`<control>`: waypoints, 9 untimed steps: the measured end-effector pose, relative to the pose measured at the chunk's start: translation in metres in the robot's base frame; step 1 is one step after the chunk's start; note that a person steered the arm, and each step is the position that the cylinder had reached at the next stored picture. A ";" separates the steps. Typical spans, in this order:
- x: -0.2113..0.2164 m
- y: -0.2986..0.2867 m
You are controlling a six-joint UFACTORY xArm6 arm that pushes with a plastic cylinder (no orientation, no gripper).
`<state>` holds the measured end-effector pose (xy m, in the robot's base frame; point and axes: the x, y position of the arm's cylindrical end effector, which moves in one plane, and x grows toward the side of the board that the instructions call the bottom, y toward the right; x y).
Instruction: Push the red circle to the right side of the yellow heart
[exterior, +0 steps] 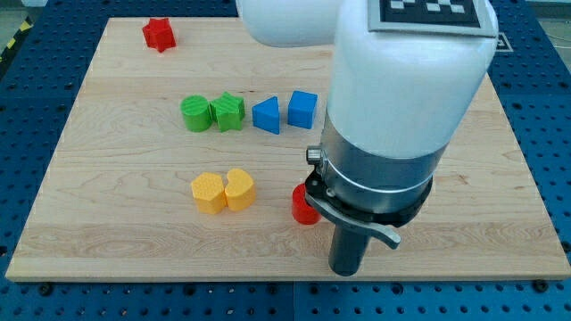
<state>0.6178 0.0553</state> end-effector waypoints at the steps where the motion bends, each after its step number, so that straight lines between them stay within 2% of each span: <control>1: 0.000 -0.001; 2: -0.026 -0.013; 3: -0.042 0.001; 9: -0.056 -0.031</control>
<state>0.5621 0.0247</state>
